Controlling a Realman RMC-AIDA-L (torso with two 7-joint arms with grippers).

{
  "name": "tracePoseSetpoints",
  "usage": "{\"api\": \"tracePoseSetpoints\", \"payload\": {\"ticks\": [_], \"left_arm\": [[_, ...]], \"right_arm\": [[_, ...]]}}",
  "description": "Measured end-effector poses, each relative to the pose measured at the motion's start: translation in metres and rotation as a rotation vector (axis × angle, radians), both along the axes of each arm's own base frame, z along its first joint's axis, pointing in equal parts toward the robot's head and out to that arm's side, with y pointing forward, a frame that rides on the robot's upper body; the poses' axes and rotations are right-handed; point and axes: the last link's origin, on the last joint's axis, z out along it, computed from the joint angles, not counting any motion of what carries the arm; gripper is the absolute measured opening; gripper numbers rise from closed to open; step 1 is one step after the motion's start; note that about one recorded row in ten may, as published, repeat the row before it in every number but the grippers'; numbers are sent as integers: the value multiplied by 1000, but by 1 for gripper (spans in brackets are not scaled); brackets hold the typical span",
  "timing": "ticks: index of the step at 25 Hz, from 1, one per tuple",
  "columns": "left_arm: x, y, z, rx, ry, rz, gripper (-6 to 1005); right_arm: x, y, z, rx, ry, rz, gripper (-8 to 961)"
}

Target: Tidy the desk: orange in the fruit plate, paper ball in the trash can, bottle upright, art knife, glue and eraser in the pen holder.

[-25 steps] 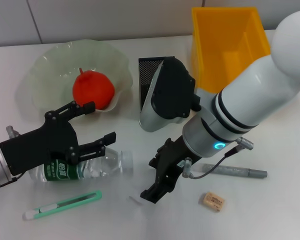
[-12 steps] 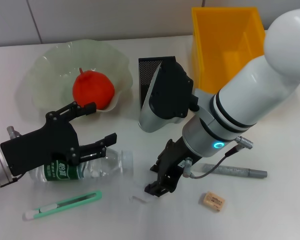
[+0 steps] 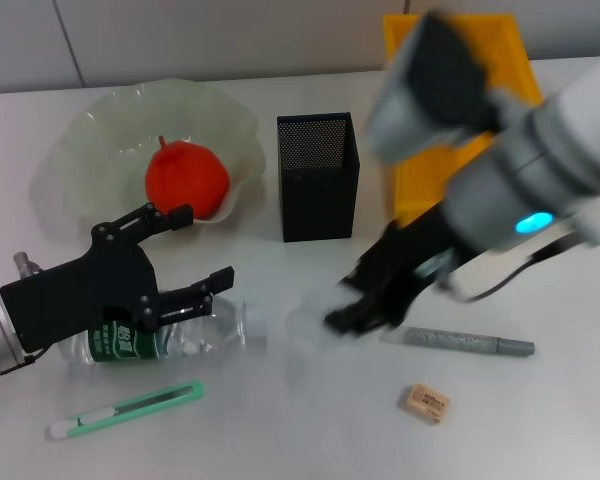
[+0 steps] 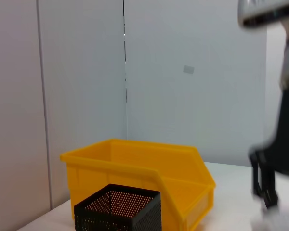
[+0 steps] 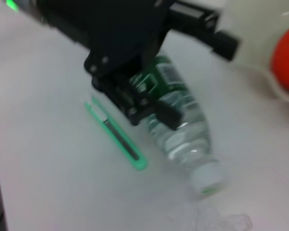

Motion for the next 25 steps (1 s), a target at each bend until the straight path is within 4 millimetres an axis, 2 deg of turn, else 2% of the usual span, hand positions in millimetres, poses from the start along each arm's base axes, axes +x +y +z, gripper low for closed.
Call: {"api": "tracePoseSetpoints", "payload": {"ticks": [1, 2, 3, 8, 11, 14, 15, 17, 21, 25], "left_arm": [[0, 0, 0, -1, 0, -1, 862], [0, 0, 0, -2, 1, -1, 862], [0, 0, 0, -2, 1, -2, 862], [0, 0, 0, -2, 3, -1, 863], [0, 0, -1, -3, 6, -2, 863], [0, 0, -2, -9, 15, -8, 863], [0, 0, -2, -12, 18, -11, 863], [1, 0, -2, -15, 19, -13, 862], [2, 0, -3, -16, 17, -17, 862], [2, 0, -3, -16, 17, -17, 862]], "right_arm": [[1, 1, 12, 26, 11, -18, 386], [7, 4, 38, 88, 22, -63, 386], [7, 4, 38, 88, 22, -63, 385], [27, 16, 96, 325, 20, -114, 383], [41, 28, 119, 440, 39, -131, 382], [52, 40, 129, 518, 59, -128, 381], [58, 49, 130, 559, 65, -125, 381], [61, 54, 129, 575, 64, -125, 381], [74, 75, 123, 628, 42, -139, 384], [81, 91, 106, 612, 36, -136, 401]]}}
